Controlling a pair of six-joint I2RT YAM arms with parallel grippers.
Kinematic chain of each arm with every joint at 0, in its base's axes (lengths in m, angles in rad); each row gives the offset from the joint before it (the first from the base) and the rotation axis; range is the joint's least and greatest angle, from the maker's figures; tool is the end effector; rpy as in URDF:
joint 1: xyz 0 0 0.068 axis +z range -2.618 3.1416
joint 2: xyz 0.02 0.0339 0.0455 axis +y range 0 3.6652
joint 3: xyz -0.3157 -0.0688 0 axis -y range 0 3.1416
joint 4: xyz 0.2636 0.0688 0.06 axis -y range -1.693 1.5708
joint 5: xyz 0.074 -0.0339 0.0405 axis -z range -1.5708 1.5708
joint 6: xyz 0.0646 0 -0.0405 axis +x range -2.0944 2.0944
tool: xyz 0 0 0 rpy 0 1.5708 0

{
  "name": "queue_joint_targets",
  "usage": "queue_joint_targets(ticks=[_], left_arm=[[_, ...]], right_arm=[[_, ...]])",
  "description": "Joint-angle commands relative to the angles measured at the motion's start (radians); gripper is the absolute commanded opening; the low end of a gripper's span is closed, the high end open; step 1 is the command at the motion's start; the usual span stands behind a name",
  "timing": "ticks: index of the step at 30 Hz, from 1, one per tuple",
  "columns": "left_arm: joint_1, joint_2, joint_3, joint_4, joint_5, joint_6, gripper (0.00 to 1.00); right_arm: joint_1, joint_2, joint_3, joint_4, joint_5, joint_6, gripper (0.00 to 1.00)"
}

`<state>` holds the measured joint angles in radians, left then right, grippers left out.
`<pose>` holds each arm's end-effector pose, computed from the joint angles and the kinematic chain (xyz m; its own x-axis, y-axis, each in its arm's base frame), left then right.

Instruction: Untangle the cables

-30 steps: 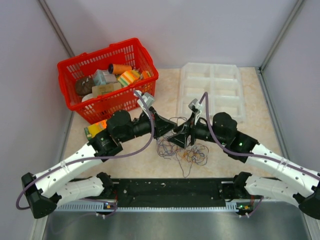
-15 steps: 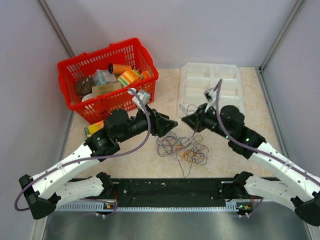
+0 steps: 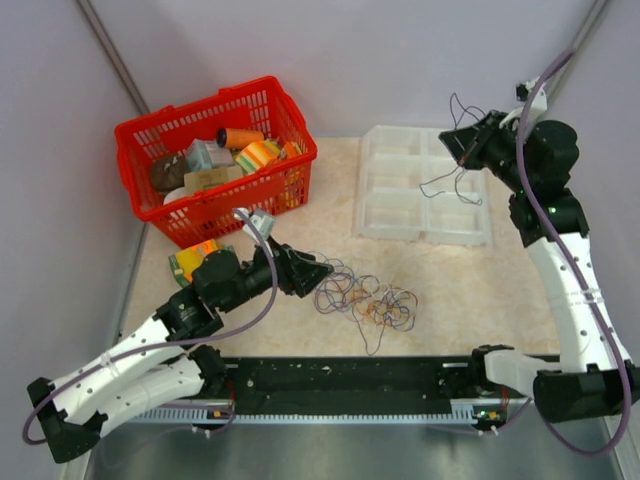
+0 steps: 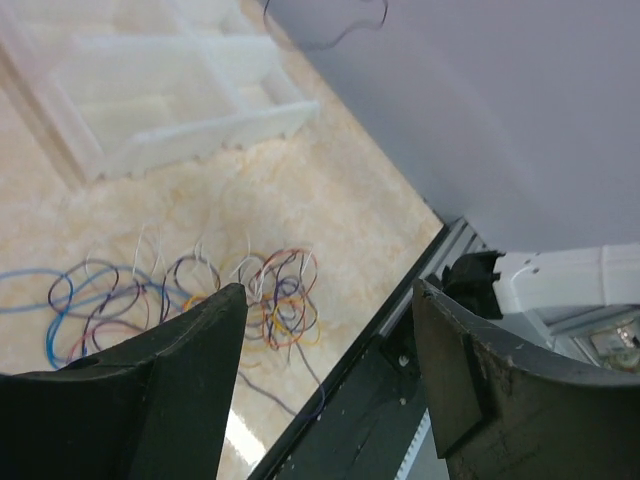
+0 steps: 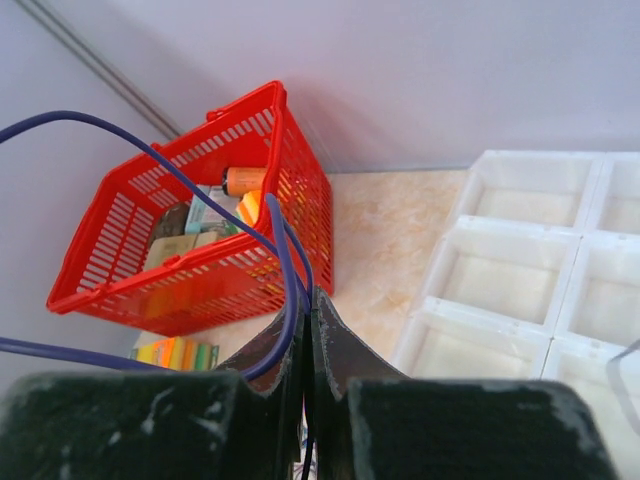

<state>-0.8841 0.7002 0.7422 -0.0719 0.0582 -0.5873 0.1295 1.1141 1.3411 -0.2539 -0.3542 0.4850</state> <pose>0.1099 -0.1399 0.3838 -0.4640 -0.3065 -0.8311 0.6629 0.5022 -0.5553 0.2536 0.0556 0.5110 -0.2404 0.4097 -0.8800 -0.3989 0.7848 0.4743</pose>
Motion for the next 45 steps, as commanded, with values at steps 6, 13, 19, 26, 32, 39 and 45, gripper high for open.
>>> queue_joint_targets(ticks=[6, 13, 19, 26, 32, 39, 45], left_arm=[[0.004, 0.093, -0.053, 0.138, 0.112, -0.085, 0.72], [0.004, 0.139, -0.055, 0.170, 0.140, -0.092, 0.73], [0.004, 0.193, -0.037, 0.207, 0.175, -0.097, 0.73], [0.004, 0.200, -0.024, 0.198, 0.177, -0.094, 0.73], [0.004, 0.208, -0.014, 0.175, 0.175, -0.086, 0.72], [0.004, 0.225, -0.024, 0.204, 0.196, -0.103, 0.72], [0.004, 0.252, 0.005, 0.207, 0.223, -0.097, 0.71]], right_arm=[[-0.097, 0.154, 0.101, -0.018, -0.018, -0.086, 0.00], [-0.166, 0.190, 0.014, 0.001, -0.049, -0.033, 0.00], [-0.168, 0.263, -0.019, 0.002, 0.078, -0.108, 0.00], [-0.168, 0.415, -0.083, -0.004, 0.243, -0.115, 0.00], [-0.156, 0.576, -0.056, -0.032, 0.316, -0.089, 0.00], [-0.074, 0.664, -0.066, 0.022, 0.164, -0.287, 0.00], [-0.024, 0.618, -0.005, 0.035, 0.101, -0.408, 0.00]])
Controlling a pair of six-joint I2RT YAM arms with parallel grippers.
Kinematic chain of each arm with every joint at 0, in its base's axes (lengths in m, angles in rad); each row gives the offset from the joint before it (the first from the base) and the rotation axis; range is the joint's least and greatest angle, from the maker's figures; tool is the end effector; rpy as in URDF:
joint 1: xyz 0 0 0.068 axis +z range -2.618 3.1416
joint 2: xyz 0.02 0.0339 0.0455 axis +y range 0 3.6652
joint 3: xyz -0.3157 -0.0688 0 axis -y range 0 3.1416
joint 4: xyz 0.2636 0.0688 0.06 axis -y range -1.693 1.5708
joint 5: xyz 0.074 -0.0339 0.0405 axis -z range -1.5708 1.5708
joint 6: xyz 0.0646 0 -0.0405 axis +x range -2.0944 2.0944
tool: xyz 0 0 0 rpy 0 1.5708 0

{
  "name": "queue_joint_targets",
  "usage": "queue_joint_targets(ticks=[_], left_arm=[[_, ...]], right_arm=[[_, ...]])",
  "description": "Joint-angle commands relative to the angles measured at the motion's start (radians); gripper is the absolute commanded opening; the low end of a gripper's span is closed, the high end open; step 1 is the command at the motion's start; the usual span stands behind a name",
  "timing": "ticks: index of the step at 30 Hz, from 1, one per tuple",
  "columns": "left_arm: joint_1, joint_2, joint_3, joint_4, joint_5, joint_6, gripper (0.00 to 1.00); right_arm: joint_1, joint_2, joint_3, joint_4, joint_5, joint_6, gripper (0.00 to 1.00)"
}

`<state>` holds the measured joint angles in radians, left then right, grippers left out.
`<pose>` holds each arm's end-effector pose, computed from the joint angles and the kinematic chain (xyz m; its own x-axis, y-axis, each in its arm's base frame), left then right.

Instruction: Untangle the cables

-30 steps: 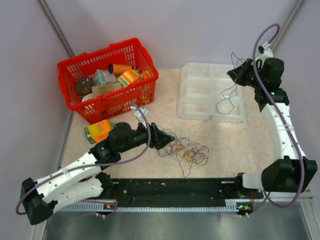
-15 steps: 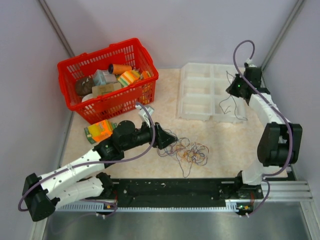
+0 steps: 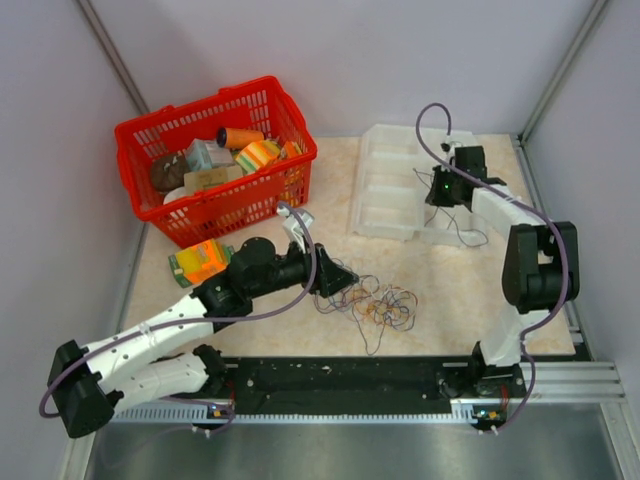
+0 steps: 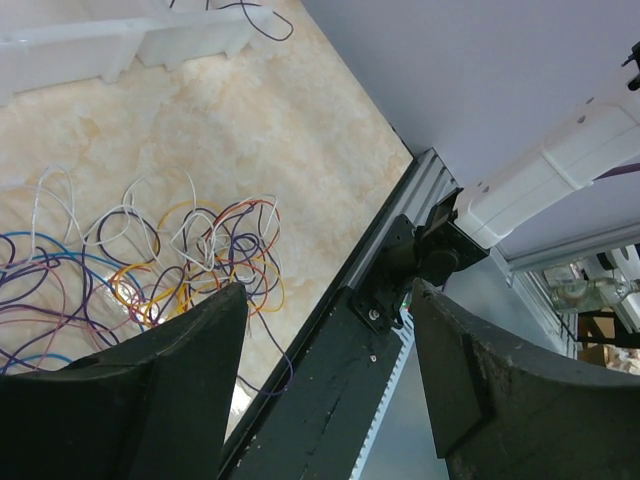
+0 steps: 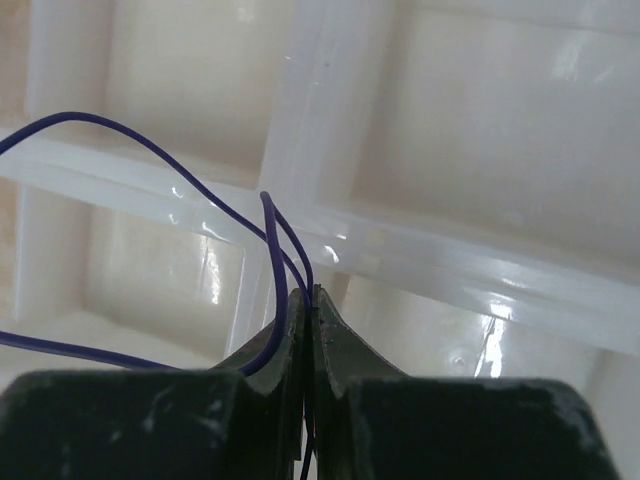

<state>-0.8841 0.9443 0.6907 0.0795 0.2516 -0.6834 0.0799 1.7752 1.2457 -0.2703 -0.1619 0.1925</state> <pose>0.1395 -0.1955 0.3375 -0.6563 -0.1641 -0.7365 0.6320 0.4137 -0.6553 0.4357 0.0453 0.2425 -0.7382 0.1303 -0.6619 -0.0504 0.9678 0.2468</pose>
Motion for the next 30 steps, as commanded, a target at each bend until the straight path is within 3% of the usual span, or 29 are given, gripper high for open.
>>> queue_joint_targets(ticks=[1, 5, 12, 17, 22, 27, 30], left_arm=[[0.004, 0.007, 0.058, 0.055, 0.029, -0.001, 0.71], [0.004, -0.006, 0.043, 0.055, 0.026, -0.005, 0.70], [0.004, -0.056, 0.012, 0.034, 0.031, -0.018, 0.70], [0.004, -0.071, 0.015, 0.022, 0.028, -0.018, 0.70], [0.004, -0.070, 0.004, 0.042, 0.020, -0.025, 0.70], [0.004, -0.038, 0.000, 0.077, 0.055, -0.044, 0.70], [0.004, -0.019, -0.007, 0.101, 0.074, -0.057, 0.70]], right_arm=[[0.027, -0.043, 0.112, 0.049, -0.117, -0.143, 0.00], [0.006, -0.033, 0.106, 0.142, -0.338, -0.283, 0.00], [-0.054, -0.002, 0.051, 0.396, -0.563, -0.200, 0.00], [-0.155, 0.065, -0.078, 0.854, -0.719, 0.152, 0.00], [-0.181, 0.058, -0.243, 0.991, -0.673, 0.268, 0.00], [-0.195, -0.046, -0.406, 0.981, -0.584, 0.265, 0.00], [-0.193, -0.103, -0.381, 0.690, -0.434, 0.228, 0.00]])
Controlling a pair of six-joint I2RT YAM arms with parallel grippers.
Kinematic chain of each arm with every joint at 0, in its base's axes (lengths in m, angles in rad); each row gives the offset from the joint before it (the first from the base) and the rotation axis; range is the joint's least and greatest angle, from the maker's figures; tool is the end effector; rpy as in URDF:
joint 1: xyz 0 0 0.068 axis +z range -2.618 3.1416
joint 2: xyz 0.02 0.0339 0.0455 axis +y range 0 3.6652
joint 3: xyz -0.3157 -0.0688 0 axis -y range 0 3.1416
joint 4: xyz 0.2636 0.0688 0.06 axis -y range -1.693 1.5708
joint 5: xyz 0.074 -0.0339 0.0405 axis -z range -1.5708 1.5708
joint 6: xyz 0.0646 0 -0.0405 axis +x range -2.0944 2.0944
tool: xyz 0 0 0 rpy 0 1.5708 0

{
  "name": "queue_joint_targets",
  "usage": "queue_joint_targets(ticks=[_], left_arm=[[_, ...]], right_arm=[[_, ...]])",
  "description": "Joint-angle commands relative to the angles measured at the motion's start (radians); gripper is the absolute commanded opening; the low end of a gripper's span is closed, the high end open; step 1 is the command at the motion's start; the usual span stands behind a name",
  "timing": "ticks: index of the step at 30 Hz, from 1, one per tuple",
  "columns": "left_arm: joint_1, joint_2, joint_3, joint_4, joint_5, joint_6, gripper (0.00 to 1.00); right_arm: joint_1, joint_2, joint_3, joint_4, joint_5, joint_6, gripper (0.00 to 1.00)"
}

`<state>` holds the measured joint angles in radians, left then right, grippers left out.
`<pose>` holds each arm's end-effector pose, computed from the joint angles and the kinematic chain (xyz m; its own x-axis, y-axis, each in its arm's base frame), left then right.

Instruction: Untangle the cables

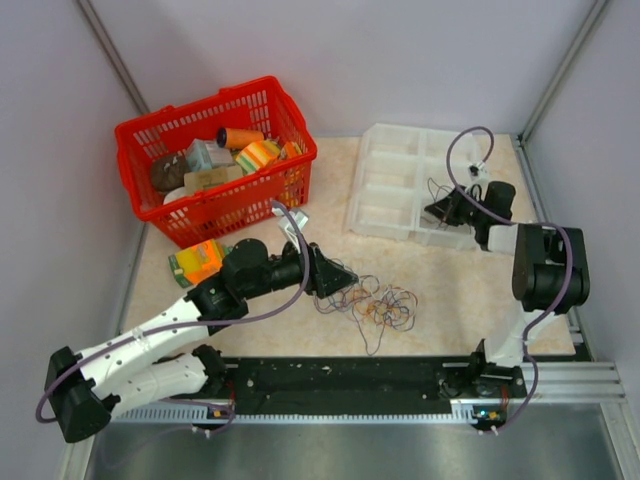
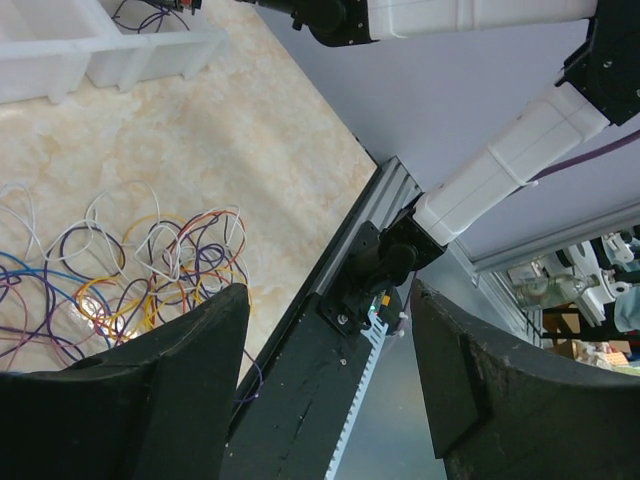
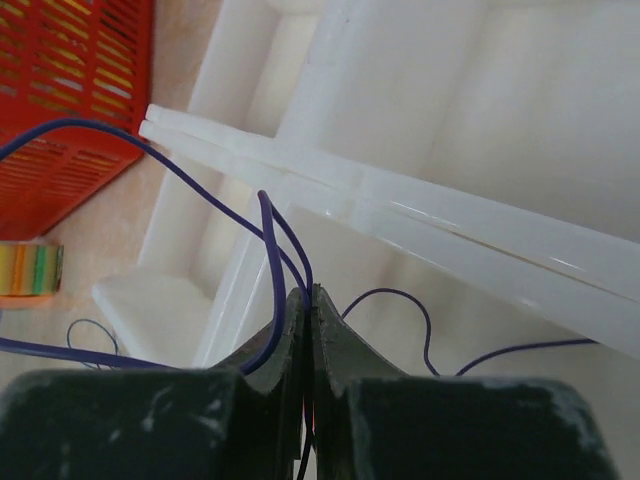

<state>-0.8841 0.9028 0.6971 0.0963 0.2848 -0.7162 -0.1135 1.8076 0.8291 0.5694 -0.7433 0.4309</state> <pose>0.1317 -0.1893 0.3514 -0.6557 -0.1940 -0.7297 0.6480 0.3515 -0.6757 0.4049 -0.0022 0.1868 -0.5819 0.3758 -0.7212 -0.3197 0.7097 0.6278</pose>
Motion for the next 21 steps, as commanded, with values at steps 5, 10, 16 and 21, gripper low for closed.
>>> queue_joint_targets(ticks=[5, 10, 16, 21], left_arm=[[0.004, 0.033, -0.016, 0.114, 0.050, -0.046, 0.69], [0.004, 0.064, 0.018, 0.102, 0.060, -0.025, 0.69], [0.004, 0.091, 0.024, 0.127, 0.090, -0.029, 0.69], [0.004, 0.085, 0.013, 0.122, 0.091, -0.025, 0.69]], right_arm=[[0.000, -0.142, 0.145, -0.541, 0.346, -0.047, 0.00], [0.040, -0.059, 0.301, -0.848, 0.430, -0.118, 0.00], [0.141, 0.035, 0.453, -1.045, 0.623, -0.185, 0.00], [0.155, 0.070, 0.542, -1.161, 0.711, -0.259, 0.13]])
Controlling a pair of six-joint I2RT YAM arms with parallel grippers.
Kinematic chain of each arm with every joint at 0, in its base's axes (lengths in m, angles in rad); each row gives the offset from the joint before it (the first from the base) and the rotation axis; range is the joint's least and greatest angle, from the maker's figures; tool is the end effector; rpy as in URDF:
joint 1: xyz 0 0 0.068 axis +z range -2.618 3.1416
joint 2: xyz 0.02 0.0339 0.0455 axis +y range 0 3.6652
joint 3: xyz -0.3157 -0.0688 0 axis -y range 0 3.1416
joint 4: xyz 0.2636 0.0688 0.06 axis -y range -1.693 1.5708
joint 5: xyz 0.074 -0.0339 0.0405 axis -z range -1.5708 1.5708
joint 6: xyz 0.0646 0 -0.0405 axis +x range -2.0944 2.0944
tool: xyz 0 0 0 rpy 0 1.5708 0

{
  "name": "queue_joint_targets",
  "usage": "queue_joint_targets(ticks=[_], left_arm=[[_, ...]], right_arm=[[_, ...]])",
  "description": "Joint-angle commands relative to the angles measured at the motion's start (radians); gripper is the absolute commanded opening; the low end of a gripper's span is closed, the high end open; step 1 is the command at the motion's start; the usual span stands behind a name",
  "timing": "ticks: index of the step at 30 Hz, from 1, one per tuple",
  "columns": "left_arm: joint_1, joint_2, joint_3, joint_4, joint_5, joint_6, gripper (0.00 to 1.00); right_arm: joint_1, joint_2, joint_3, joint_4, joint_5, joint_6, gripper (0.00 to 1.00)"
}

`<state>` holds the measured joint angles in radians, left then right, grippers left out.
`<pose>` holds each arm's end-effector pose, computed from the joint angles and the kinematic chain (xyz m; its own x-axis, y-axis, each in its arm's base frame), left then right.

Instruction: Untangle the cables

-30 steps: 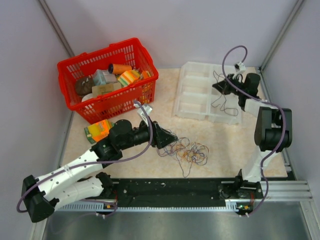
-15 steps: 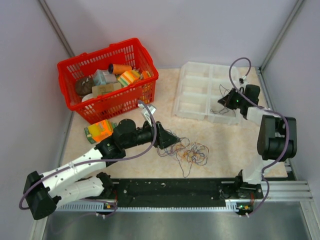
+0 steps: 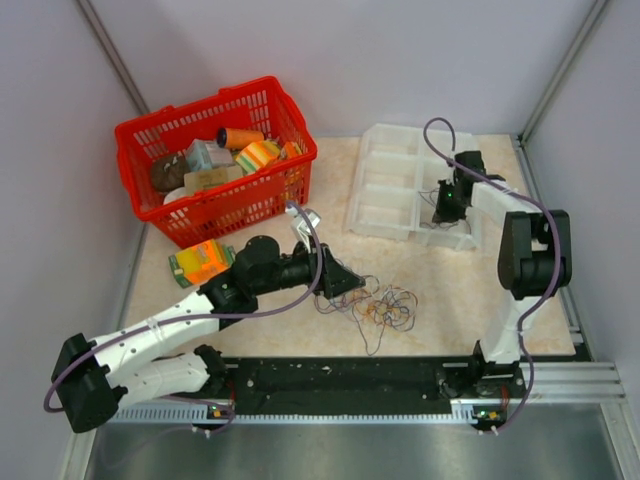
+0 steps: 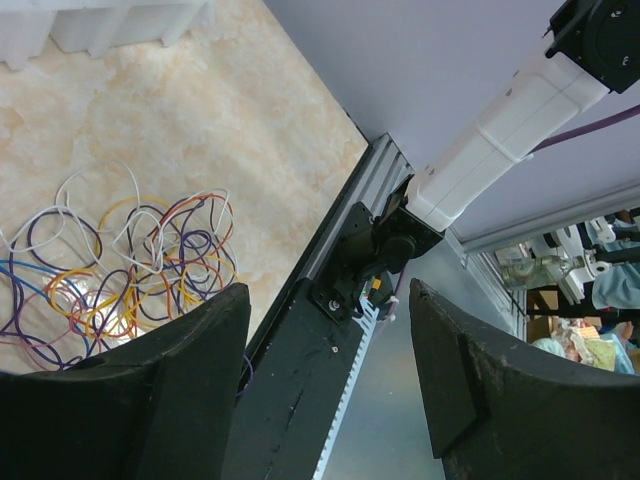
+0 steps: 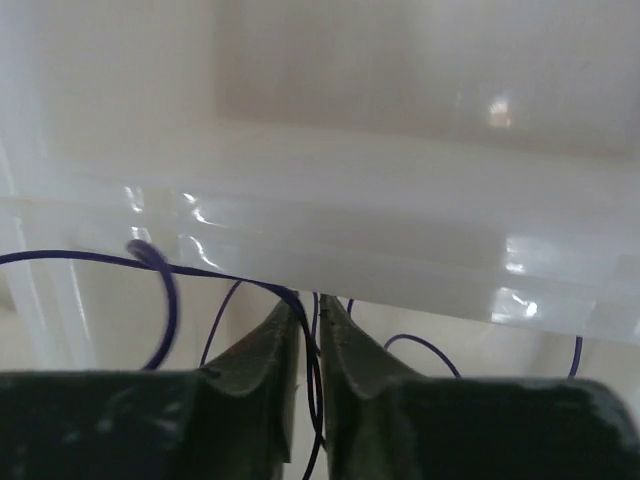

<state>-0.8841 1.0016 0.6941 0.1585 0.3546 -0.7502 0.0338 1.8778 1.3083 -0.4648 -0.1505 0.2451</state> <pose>0.1426 -0.2094 0.3368 -0.7117 -0.1403 -0.6883 0.6256 0.3190 -0.7119 0.4396 0.0246 0.2043 -0.8600 0.2110 -0.4646 0.1017 0.9631 0.2490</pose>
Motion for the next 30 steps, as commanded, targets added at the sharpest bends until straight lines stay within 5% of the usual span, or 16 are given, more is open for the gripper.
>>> queue_joint_targets(ticks=[1, 4, 14, 20, 30], left_arm=[[0.004, -0.020, 0.009, 0.059, 0.020, 0.006, 0.69], [0.004, -0.049, -0.019, 0.061, 0.006, 0.002, 0.69], [0.004, -0.063, -0.004, 0.012, -0.008, 0.014, 0.69], [0.004, -0.008, 0.034, 0.003, 0.003, 0.028, 0.69], [0.004, 0.028, 0.091, -0.025, -0.016, 0.055, 0.69]], right_arm=[[0.011, -0.018, 0.056, -0.124, 0.114, -0.081, 0.20], [0.020, -0.078, 0.048, -0.103, 0.071, -0.079, 0.32], [0.025, -0.235, -0.001, -0.092, -0.055, -0.043, 0.37], [0.023, -0.348, -0.046, -0.060, 0.080, 0.054, 0.53], [0.025, -0.211, 0.063, 0.014, 0.015, 0.258, 0.48]])
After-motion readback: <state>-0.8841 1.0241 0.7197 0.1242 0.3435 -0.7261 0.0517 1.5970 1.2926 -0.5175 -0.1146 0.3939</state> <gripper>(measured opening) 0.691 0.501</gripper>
